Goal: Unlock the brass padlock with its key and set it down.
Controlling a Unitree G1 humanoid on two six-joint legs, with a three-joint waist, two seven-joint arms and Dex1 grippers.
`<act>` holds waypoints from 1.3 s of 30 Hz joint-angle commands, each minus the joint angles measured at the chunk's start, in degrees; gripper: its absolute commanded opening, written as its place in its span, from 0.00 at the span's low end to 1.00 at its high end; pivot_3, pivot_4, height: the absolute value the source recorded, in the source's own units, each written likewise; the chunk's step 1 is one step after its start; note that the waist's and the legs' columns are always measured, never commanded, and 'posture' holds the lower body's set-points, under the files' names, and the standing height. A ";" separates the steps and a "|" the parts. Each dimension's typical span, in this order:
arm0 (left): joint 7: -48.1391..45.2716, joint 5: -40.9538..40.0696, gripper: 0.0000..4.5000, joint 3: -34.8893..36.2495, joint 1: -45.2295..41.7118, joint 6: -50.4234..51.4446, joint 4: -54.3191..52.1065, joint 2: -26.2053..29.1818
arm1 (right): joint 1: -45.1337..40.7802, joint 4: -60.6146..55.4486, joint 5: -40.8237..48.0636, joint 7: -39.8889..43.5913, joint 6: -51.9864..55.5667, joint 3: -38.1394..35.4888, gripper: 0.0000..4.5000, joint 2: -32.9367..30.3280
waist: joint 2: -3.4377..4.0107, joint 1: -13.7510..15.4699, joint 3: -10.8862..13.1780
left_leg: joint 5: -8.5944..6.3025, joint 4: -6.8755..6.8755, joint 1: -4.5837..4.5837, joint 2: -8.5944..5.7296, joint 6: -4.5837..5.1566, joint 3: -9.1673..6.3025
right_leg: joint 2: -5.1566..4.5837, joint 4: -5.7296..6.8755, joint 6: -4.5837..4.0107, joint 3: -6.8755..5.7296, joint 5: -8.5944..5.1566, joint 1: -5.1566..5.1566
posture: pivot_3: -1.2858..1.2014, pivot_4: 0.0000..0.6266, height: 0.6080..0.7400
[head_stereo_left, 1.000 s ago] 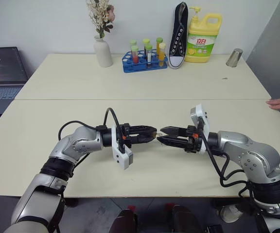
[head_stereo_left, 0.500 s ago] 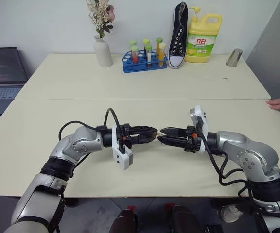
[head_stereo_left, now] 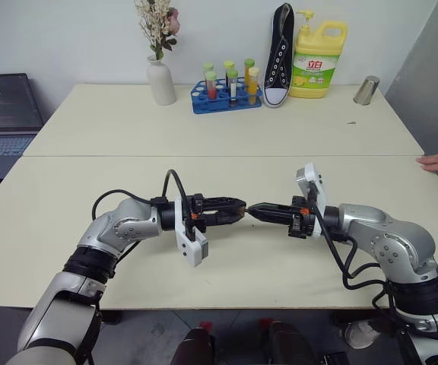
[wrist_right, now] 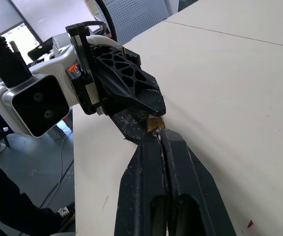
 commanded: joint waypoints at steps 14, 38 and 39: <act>3.41 2.93 0.22 0.94 -0.95 -1.16 -1.42 0.56 | -8.00 5.70 12.20 -2.03 21.10 -4.73 0.00 -0.82 | 0.01 0.01 0.00 | 0.00 -0.01 -0.01 0.00 0.00 0.00 | 0.00 0.01 -0.01 0.01 0.01 -0.02 | 0.52 0.24 1.00; 9.29 7.53 0.22 0.75 -0.72 -1.61 -2.54 1.52 | -14.94 14.13 17.64 -11.04 40.22 -14.13 0.00 7.48 | 0.03 -0.02 -0.02 | 0.00 -0.01 -0.12 0.00 0.01 0.05 | -0.01 0.09 -0.02 0.06 0.01 -0.18 | 0.52 0.24 1.00; 9.31 7.47 0.22 0.72 -0.71 -1.55 -2.53 1.52 | -14.90 13.75 17.60 -11.01 40.19 -14.04 0.00 7.50 | 0.04 -0.02 -0.02 | 0.00 -0.01 -0.12 0.00 0.01 0.05 | -0.01 0.09 -0.02 0.06 0.01 -0.18 | 0.52 0.24 1.00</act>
